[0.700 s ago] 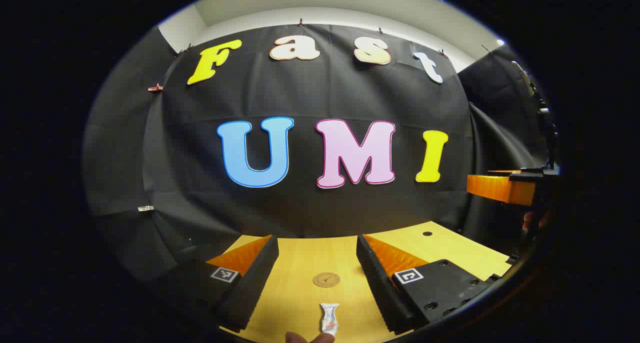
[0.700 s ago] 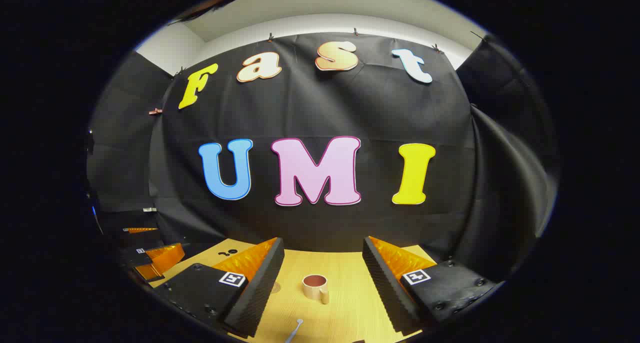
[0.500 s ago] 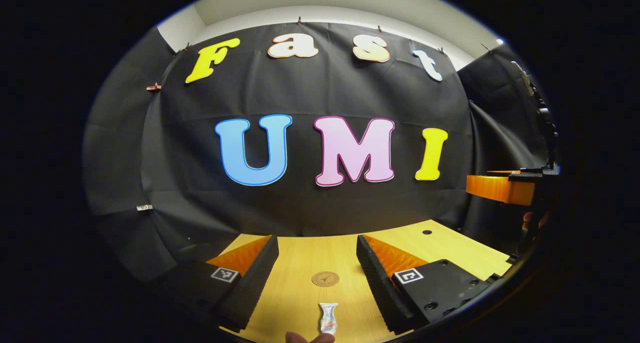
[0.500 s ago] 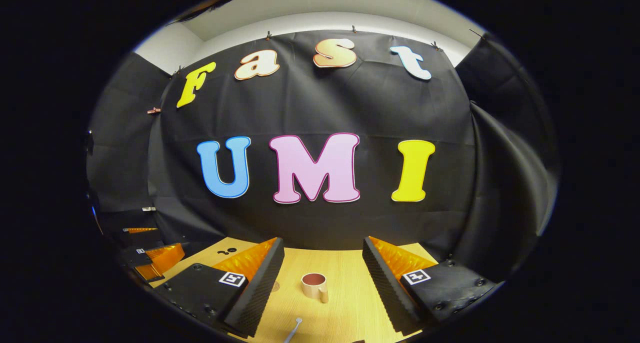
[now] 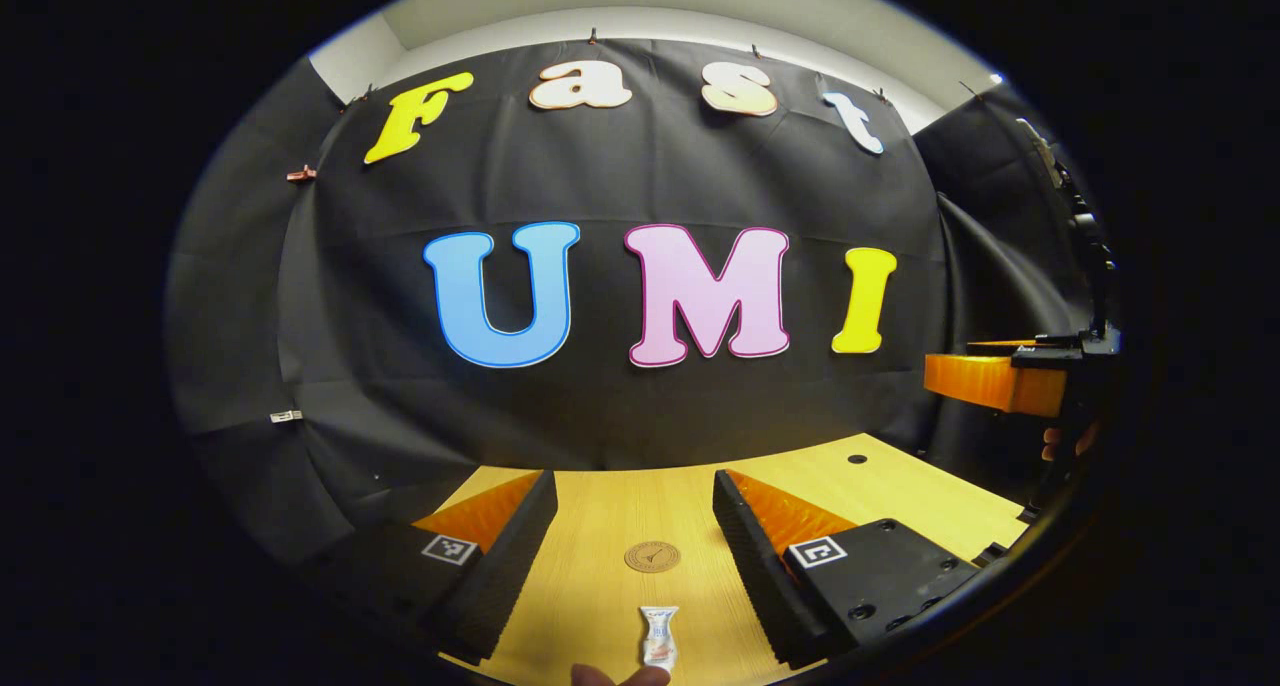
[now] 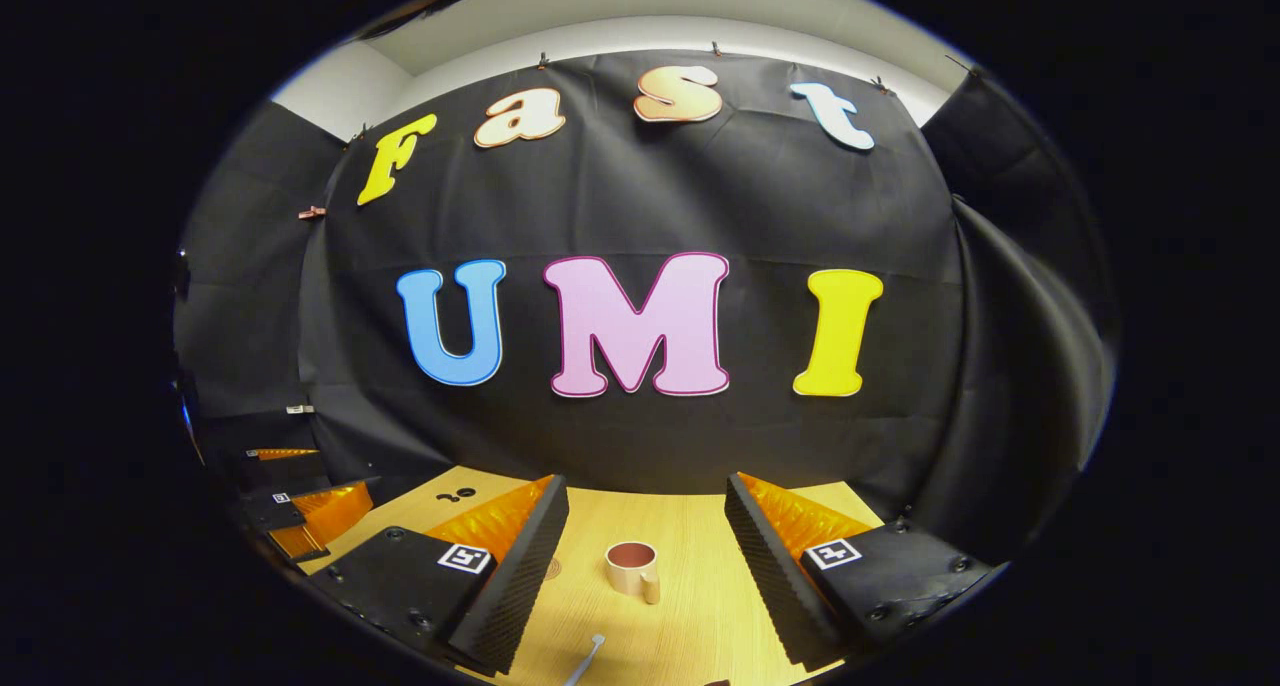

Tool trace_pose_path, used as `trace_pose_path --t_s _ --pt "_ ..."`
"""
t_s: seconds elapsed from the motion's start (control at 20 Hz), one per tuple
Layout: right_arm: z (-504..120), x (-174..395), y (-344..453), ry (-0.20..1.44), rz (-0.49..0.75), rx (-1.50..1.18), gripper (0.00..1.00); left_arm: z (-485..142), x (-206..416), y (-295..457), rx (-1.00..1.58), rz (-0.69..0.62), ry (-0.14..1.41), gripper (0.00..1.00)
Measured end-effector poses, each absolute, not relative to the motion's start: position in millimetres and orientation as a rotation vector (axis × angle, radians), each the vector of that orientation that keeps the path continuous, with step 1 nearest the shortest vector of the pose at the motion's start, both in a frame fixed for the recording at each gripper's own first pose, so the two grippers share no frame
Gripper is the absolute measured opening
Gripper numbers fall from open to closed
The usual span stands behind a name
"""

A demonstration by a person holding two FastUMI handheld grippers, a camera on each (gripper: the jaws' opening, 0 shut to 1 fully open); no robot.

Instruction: Put the toothbrush and toothpaste on the desktop into the cup, then pick up the cup and place it on the coaster on the desktop.

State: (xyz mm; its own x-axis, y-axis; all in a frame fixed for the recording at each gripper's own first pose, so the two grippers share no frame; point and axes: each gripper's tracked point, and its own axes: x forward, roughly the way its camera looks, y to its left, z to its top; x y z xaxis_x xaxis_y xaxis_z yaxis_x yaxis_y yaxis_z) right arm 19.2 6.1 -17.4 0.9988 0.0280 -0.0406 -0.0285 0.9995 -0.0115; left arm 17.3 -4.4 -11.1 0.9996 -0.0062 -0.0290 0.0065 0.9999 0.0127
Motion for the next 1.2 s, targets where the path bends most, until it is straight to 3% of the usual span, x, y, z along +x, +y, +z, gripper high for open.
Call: trace_pose_path --t_s 0.3,0.7,1.2 --pt "-36 20 8 0.082 0.043 -0.029 0.96 -55 31 -10 0.008 -0.014 0.152 0.97" --pt "-90 17 -9 0.21 0.026 -0.049 0.97 -199 42 -34 0.028 -0.054 0.507 0.97" --pt "-162 30 -40 0.391 0.02 -0.021 0.97 -331 68 -30 -0.062 0.024 0.818 0.98"
